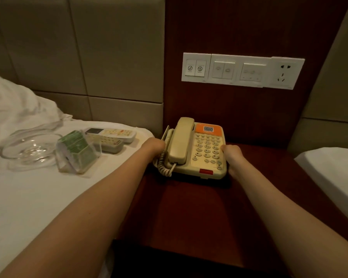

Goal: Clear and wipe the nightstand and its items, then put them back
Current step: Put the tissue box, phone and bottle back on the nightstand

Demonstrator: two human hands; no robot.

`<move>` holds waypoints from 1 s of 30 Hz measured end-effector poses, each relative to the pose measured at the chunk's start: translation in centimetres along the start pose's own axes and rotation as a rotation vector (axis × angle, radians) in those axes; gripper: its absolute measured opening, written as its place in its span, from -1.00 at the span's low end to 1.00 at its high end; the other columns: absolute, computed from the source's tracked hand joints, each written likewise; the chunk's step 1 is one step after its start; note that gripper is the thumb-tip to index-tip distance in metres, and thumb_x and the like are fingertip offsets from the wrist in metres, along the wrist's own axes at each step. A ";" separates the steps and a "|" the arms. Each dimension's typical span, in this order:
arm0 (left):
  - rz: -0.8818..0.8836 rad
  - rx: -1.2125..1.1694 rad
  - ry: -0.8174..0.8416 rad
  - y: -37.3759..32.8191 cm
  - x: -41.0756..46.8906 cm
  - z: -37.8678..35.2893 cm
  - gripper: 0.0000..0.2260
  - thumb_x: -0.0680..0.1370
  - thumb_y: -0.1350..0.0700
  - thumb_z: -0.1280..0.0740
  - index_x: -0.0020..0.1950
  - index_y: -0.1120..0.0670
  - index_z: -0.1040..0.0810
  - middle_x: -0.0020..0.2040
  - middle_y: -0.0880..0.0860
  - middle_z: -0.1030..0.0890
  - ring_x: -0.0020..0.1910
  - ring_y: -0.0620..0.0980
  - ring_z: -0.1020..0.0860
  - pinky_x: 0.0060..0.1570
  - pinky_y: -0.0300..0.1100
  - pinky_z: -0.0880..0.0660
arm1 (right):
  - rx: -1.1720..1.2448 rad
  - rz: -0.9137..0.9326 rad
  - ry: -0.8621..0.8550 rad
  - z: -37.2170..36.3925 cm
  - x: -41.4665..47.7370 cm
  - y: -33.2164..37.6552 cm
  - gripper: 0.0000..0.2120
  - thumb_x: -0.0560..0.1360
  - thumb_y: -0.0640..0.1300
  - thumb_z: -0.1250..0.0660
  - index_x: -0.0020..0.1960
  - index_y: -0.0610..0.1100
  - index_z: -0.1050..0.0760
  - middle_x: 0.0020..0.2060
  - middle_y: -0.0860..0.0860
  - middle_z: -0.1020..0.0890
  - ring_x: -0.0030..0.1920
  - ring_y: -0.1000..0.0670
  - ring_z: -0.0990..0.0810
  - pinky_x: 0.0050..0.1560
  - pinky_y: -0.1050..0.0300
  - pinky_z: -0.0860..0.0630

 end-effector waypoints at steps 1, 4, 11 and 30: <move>-0.014 0.036 -0.010 0.1 0.7 -0.2 -0.69 0.62 0.20 -0.08 0.27 0.31 -0.44 0.27 0.26 -0.48 0.27 0.18 -0.44 0.20 -0.08 -0.39 | -0.012 0.007 0.000 -0.2 0.6 0.0 -0.70 0.63 -0.24 -0.01 0.29 -0.26 -0.38 0.13 -0.19 -0.57 0.06 -0.14 -0.58 -0.14 0.04 -0.48; -0.026 0.133 -0.044 0.4 2.1 -0.4 -0.70 0.62 0.17 -0.09 0.24 0.29 -0.46 0.25 0.24 -0.50 0.25 0.16 -0.45 0.19 -0.10 -0.37 | -0.037 0.032 0.008 -0.7 2.1 -0.1 -0.70 0.63 -0.24 -0.01 0.28 -0.26 -0.39 0.13 -0.18 -0.57 -0.03 -0.09 -0.57 -0.22 0.09 -0.48; -0.060 0.287 -0.083 0.2 2.7 -0.1 -0.70 0.63 0.13 -0.10 0.20 0.27 -0.49 0.20 0.22 -0.53 0.20 0.14 -0.49 0.05 -0.14 -0.39 | -0.032 0.021 -0.007 -1.4 3.6 -0.5 -0.70 0.62 -0.23 0.01 0.26 -0.22 -0.39 -0.02 -0.11 -0.57 -0.16 -0.05 -0.56 -0.38 0.14 -0.46; -0.065 0.254 0.014 1.0 -3.1 3.8 -0.76 0.58 0.25 -0.14 0.17 0.32 -0.48 0.15 0.27 -0.52 0.12 0.18 -0.54 0.03 -0.04 -0.50 | -0.603 0.198 -0.259 -3.0 -1.3 2.1 -0.63 0.62 -0.07 -0.03 0.28 -0.23 -0.42 0.32 -0.16 -0.36 0.35 -0.19 -0.26 0.35 -0.10 -0.18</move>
Point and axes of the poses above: each hand's wrist, its own x-axis towards the middle knuckle, its own z-axis out of the back of the hand, y = z × x, the point moved 2 cm from there along x, towards the middle knuckle
